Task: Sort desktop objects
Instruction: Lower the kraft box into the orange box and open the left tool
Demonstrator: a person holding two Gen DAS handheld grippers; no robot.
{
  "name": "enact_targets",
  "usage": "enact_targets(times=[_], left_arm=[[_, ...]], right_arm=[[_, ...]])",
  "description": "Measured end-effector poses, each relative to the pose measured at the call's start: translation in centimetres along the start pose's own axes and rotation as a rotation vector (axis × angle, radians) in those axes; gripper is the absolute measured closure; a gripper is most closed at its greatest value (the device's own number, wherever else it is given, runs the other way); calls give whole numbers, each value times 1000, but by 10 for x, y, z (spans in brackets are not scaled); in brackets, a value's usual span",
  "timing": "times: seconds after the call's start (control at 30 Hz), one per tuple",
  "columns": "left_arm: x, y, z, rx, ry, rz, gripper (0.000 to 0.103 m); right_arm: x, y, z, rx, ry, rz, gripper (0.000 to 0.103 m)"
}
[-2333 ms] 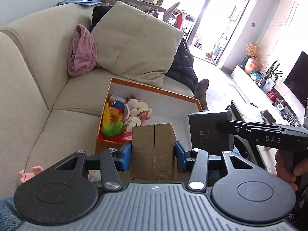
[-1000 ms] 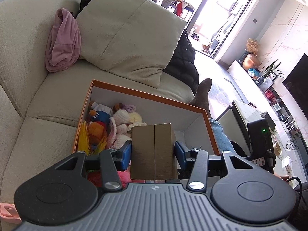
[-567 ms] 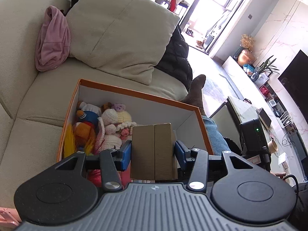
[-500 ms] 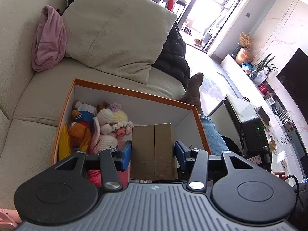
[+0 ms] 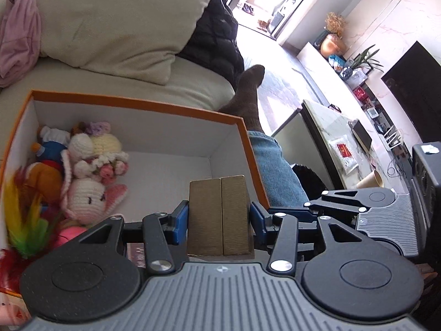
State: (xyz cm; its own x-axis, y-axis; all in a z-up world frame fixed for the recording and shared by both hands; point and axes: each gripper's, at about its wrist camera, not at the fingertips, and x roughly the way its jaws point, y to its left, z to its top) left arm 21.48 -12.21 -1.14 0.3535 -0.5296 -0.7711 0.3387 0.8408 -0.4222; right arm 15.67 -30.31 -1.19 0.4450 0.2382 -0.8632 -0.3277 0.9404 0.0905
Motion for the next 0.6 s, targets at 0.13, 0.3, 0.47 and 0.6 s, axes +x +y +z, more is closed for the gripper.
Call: enact_targets(times=[0.13,0.3,0.47,0.6], left_arm=[[23,0,1,-5,58,22,49],[42,-2,-4,9,133,56,49],[49,-10,-9,45,184,115,51],[53,-14,-11,79,208,152,51]], right_arm=[[0,-1,-4,-106,-1,-7,64],[3,9,-9,-243,-3,-25,61],[11,21,-12,-377,18,15,54],[23,18,-9,-397,53,46,51]])
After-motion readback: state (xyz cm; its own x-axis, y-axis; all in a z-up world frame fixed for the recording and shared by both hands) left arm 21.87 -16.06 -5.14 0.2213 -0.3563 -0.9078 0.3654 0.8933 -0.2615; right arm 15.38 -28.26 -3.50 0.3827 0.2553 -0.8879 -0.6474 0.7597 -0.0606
